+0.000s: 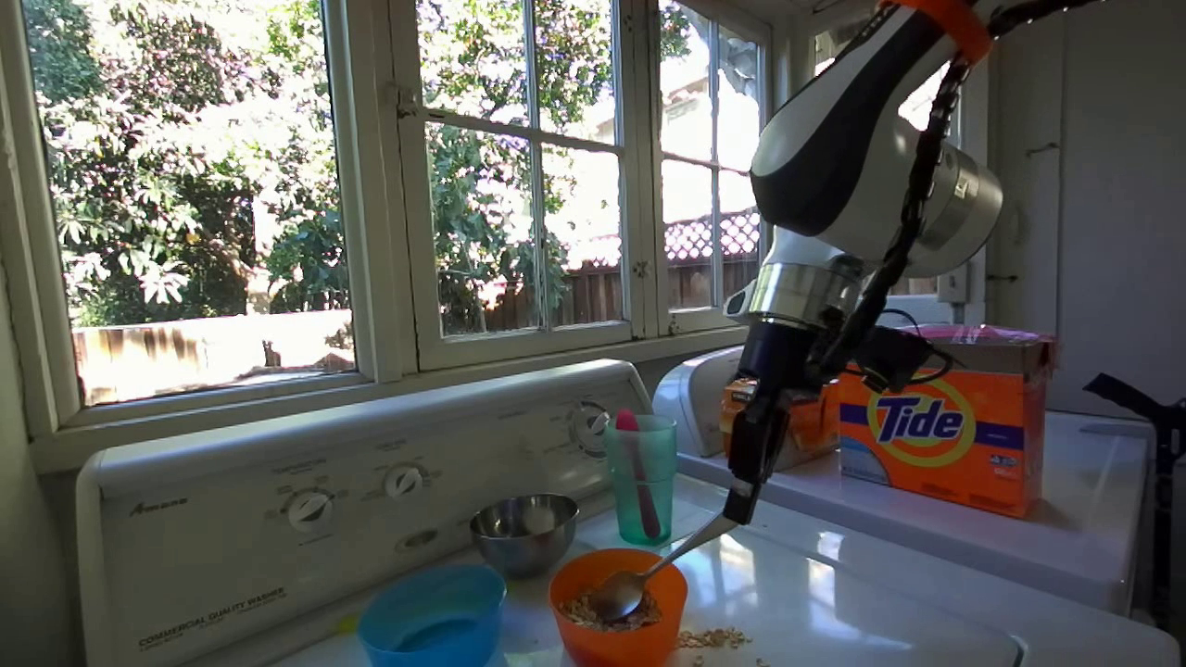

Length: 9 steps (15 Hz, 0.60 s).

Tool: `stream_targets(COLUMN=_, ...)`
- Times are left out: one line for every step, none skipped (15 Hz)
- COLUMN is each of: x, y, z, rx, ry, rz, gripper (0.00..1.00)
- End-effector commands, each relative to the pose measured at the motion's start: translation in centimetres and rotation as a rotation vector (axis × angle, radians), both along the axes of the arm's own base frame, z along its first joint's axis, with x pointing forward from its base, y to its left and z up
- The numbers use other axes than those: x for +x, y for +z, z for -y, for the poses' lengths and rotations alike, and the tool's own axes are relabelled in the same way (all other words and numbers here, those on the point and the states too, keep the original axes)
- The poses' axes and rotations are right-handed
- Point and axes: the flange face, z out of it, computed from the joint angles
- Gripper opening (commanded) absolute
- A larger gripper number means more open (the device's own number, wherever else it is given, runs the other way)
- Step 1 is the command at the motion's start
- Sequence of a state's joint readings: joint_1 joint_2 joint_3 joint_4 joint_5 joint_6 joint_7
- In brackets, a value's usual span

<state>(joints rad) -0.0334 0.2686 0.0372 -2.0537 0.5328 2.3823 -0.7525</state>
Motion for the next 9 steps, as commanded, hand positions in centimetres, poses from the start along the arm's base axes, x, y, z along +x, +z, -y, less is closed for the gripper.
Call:
stream_targets(x=1.7, y=-0.7, z=-1.5, rx=-0.061, ry=0.047, rz=0.018, gripper=0.01)
stream_targets(x=2.0, y=-0.8, z=-1.8, rx=-0.062, ry=0.061, rz=0.016, gripper=0.01)
stream_targets(x=2.1, y=-0.9, z=-2.0, rx=-0.046, ry=0.072, rz=0.001, gripper=0.01)
stream_targets(x=2.3, y=-1.1, z=-2.2, rx=-0.026, ry=0.08, rz=-0.015, gripper=0.01)
stream_targets(x=2.4, y=-1.3, z=-2.3, rx=0.008, ry=0.093, rz=-0.029, gripper=0.01)
stream_targets(x=2.4, y=-1.5, z=-2.5, rx=0.043, ry=0.105, rz=-0.048, gripper=0.01)
stream_targets(x=2.3, y=-1.7, z=-2.6, rx=0.069, ry=0.115, rz=-0.079, gripper=0.01)
stream_targets(x=2.2, y=-1.8, z=-2.7, rx=0.113, ry=0.136, rz=-0.109, gripper=0.01)
stream_targets(x=2.2, y=-2.0, z=-2.8, rx=0.15, ry=0.152, rz=-0.132, gripper=0.01)
